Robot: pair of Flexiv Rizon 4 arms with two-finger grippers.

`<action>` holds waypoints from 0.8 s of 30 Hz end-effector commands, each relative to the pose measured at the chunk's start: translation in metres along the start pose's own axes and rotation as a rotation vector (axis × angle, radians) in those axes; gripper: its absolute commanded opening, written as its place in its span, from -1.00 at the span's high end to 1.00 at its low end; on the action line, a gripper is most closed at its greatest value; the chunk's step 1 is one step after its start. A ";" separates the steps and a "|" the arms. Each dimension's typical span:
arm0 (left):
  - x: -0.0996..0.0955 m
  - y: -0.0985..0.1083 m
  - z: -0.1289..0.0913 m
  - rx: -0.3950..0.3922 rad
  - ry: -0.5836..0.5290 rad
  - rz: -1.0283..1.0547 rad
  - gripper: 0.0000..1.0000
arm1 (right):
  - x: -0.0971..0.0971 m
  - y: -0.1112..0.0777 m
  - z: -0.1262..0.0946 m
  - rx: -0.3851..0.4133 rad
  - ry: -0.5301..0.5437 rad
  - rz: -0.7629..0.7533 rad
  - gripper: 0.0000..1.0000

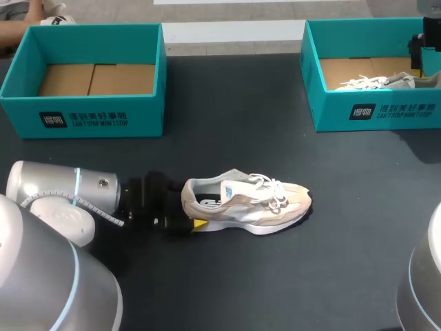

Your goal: Take the shoe out of the shoebox, open the shoe tongue, remove and reinsert the insole, then place the shoe into the shoebox

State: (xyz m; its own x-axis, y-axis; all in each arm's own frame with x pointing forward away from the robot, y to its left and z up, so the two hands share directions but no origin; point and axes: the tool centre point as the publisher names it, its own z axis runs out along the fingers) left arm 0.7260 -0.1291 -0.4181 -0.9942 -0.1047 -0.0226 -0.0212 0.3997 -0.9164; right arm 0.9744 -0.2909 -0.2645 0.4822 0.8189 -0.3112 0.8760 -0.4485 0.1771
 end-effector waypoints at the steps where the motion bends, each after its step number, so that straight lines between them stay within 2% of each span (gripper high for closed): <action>1: 0.002 0.002 0.003 -0.001 -0.002 0.000 1.00 | 0.000 -0.003 -0.004 -0.001 0.028 0.015 -1.00; 5: 0.002 0.002 0.003 -0.001 -0.002 0.000 1.00 | 0.007 -0.019 -0.023 -0.018 0.088 -0.026 -1.00; 10: 0.002 0.002 0.003 -0.001 -0.002 0.000 1.00 | 0.014 -0.043 -0.045 -0.044 0.101 -0.058 -1.00; 17: 0.002 0.002 0.003 -0.001 -0.002 0.000 1.00 | 0.034 -0.084 -0.068 0.000 0.103 -0.093 -1.00; 21: 0.002 0.002 0.003 -0.001 -0.002 0.000 1.00 | 0.054 -0.110 -0.079 -0.017 0.138 -0.115 -1.00; 24: 0.002 0.002 0.003 -0.001 -0.002 0.000 1.00 | 0.078 -0.133 -0.086 -0.039 0.152 -0.156 -1.00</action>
State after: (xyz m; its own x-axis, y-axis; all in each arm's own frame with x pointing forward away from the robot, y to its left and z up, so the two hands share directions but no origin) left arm 0.7261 -0.1291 -0.4182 -0.9943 -0.1047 -0.0225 -0.0213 0.3997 -0.9164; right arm 0.9060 -0.1558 -0.2269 0.3381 0.9226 -0.1856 0.9396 -0.3196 0.1224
